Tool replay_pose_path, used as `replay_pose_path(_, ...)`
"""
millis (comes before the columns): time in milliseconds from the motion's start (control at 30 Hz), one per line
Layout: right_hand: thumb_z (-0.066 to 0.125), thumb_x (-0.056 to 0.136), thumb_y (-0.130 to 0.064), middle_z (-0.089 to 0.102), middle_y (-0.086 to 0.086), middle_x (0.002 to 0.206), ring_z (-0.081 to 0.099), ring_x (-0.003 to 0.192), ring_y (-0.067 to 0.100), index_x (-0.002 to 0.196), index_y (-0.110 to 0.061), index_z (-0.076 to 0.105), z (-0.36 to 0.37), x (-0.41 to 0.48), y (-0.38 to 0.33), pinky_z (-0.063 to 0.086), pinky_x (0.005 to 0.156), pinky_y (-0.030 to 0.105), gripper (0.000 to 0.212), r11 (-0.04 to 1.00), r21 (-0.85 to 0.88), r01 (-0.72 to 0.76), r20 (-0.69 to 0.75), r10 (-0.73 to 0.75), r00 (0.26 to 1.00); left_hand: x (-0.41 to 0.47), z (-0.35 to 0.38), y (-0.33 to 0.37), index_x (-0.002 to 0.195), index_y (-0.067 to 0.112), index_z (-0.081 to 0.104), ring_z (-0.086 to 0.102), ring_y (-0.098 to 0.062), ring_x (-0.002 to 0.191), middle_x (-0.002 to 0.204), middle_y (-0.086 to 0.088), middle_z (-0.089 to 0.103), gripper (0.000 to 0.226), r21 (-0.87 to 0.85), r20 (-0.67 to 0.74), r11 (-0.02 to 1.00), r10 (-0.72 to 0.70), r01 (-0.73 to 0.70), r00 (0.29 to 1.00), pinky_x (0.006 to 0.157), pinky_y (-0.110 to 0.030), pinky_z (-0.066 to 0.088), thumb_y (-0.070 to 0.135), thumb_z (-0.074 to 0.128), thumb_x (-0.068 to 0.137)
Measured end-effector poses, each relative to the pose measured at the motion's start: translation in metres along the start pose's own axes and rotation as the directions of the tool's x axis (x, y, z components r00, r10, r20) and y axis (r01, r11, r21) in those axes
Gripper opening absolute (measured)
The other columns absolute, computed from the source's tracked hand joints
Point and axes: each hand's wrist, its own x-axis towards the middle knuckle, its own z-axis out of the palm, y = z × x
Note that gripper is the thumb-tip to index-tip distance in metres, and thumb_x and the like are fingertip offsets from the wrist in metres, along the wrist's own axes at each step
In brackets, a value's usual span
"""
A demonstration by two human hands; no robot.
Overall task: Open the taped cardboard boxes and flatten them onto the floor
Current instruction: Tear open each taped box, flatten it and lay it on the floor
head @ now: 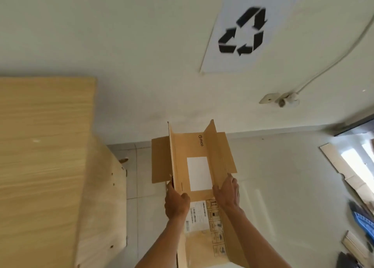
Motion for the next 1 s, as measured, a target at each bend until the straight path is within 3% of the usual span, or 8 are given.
replay_pose_path(233,0.069,0.088,-0.026,0.048,0.015,0.141,0.049,0.127,0.032,0.154,-0.005,0.024,0.134,0.100,0.070,0.046,0.104,0.046,0.082,0.999,0.028,0.028,0.038,-0.030,0.999,0.097,0.095,-0.107,0.138,0.021,0.043,0.068,-0.028,0.108,0.126,-0.004,0.066,0.048,0.069,0.006,0.998,-0.006,0.006,1.000,0.075,-0.029,0.056,0.007,0.058,0.095)
replay_pose_path(333,0.069,0.087,-0.027,0.045,0.015,0.145,0.047,0.130,0.032,0.155,-0.007,0.021,0.187,0.142,0.095,0.044,0.106,0.046,0.086,0.997,0.039,0.062,0.040,-0.063,0.997,0.151,0.122,-0.148,0.140,0.020,0.046,0.064,-0.029,0.112,0.126,-0.007,0.066,0.052,0.022,0.059,1.000,0.012,-0.014,0.998,0.091,-0.033,0.055,-0.005,0.049,0.094)
replay_pose_path(533,0.060,0.092,-0.047,-0.004,0.015,0.168,-0.003,0.155,0.035,0.161,-0.025,0.005,0.293,0.162,0.156,0.014,0.122,0.057,0.091,0.984,-0.055,0.169,0.066,-0.165,0.984,0.231,0.164,-0.238,0.152,0.015,0.036,0.062,-0.035,0.117,0.133,-0.014,0.063,0.057,0.075,-0.042,0.997,0.014,-0.011,0.999,0.097,-0.039,0.053,0.000,0.048,0.098)
replay_pose_path(633,0.046,0.090,-0.070,-0.026,0.006,0.165,-0.019,0.153,0.032,0.158,-0.042,-0.007,0.347,0.144,0.186,0.006,0.117,0.068,0.091,0.951,-0.173,0.256,0.315,-0.192,0.929,0.259,0.169,-0.257,0.156,0.020,0.029,0.063,-0.035,0.116,0.135,-0.014,0.062,0.062,0.107,-0.084,0.994,0.043,-0.034,0.996,0.095,-0.043,0.054,0.010,0.054,0.100)
replay_pose_path(767,0.013,0.050,-0.106,-0.042,0.004,0.156,-0.026,0.151,0.033,0.151,-0.046,-0.024,0.379,0.141,0.204,0.003,0.113,0.075,0.123,0.935,-0.272,0.229,0.420,-0.099,0.902,0.286,0.176,-0.253,0.161,0.020,0.010,0.057,-0.033,0.126,0.153,-0.011,0.045,0.073,0.091,0.054,0.991,0.095,-0.099,0.994,0.103,-0.038,0.049,0.015,0.053,0.102)
replay_pose_path(833,-0.001,0.030,-0.107,-0.046,0.003,0.151,-0.025,0.151,0.035,0.147,-0.044,-0.030,0.376,0.155,0.202,0.003,0.112,0.076,0.136,0.932,-0.294,0.213,0.387,-0.087,0.918,0.295,0.181,-0.250,0.160,0.017,-0.009,0.051,-0.035,0.131,0.162,-0.014,0.026,0.085,0.182,0.062,0.982,0.028,-0.039,0.998,0.105,-0.043,0.048,0.021,0.052,0.102)
replay_pose_path(900,-0.001,0.027,-0.107,-0.046,0.005,0.151,-0.026,0.150,0.035,0.147,-0.043,-0.031,0.367,0.168,0.201,0.003,0.112,0.077,0.139,0.922,-0.311,0.230,0.383,-0.100,0.918,0.292,0.179,-0.252,0.159,0.015,-0.014,0.046,-0.033,0.133,0.160,-0.013,0.021,0.090,0.349,0.019,0.937,0.006,-0.012,1.000,0.101,-0.041,0.050,0.018,0.054,0.101)
replay_pose_path(1000,0.020,0.045,-0.109,-0.046,0.008,0.154,-0.032,0.148,0.034,0.145,-0.045,-0.033,0.358,0.180,0.207,0.000,0.111,0.078,0.130,0.917,-0.294,0.270,0.426,-0.127,0.896,0.277,0.181,-0.273,0.157,0.015,-0.021,0.038,-0.026,0.140,0.165,-0.010,0.008,0.097,0.503,0.080,0.845,0.160,-0.178,0.984,0.093,-0.030,0.054,0.006,0.054,0.095)
